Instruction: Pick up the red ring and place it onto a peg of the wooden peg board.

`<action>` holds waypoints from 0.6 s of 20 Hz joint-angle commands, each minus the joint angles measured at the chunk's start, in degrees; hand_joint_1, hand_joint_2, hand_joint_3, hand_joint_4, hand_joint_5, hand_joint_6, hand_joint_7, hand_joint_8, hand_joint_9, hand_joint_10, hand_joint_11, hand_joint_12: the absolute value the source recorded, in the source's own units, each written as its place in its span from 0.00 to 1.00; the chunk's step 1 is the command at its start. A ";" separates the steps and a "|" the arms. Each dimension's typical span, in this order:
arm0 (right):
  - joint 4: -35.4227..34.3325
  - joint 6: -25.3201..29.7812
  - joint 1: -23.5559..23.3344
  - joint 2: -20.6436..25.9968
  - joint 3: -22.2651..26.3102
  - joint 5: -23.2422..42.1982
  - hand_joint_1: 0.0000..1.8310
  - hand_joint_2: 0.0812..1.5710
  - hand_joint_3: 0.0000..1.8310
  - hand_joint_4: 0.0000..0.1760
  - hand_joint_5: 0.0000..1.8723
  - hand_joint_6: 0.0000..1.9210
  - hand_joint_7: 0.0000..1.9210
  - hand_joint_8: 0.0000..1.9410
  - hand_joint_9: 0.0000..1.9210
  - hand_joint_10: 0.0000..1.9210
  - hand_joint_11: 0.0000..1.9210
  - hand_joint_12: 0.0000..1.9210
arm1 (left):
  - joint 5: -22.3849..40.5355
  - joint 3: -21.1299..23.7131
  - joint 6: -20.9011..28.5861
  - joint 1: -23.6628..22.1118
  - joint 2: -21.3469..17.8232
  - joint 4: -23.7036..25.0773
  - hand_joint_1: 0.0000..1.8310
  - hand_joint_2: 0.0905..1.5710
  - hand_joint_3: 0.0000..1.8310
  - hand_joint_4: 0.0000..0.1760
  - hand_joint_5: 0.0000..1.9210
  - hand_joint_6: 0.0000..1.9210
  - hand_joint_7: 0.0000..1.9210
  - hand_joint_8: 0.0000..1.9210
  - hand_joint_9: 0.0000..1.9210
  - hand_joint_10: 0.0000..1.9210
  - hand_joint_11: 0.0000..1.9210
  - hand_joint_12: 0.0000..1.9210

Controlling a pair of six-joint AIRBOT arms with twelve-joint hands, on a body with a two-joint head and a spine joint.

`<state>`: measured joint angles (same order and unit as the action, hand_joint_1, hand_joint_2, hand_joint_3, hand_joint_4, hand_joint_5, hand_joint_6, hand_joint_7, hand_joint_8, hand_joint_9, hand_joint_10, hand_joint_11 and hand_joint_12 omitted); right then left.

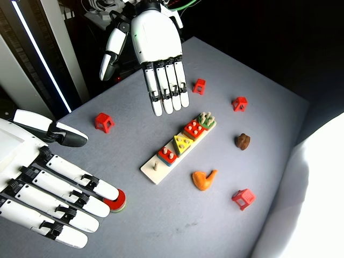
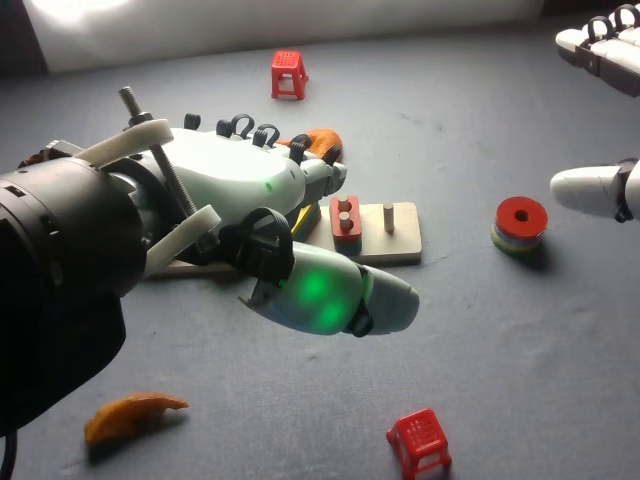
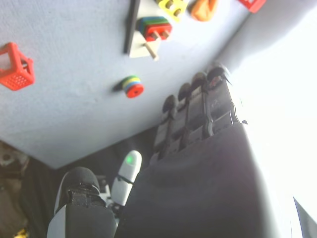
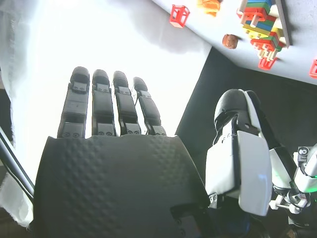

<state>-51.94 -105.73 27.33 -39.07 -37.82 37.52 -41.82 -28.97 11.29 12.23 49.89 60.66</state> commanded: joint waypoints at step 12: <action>-8.48 0.08 -2.59 -2.64 -4.82 -5.20 0.68 0.54 0.02 0.00 0.06 0.01 0.05 0.00 0.08 0.01 0.00 0.53 | -7.58 3.34 8.50 -0.25 0.08 8.58 0.00 0.64 0.01 0.00 0.00 0.00 0.00 0.00 0.00 0.00 0.00 0.00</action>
<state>-62.72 -105.71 25.39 -42.06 -42.70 28.62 -50.26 -25.85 19.59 12.56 49.89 65.36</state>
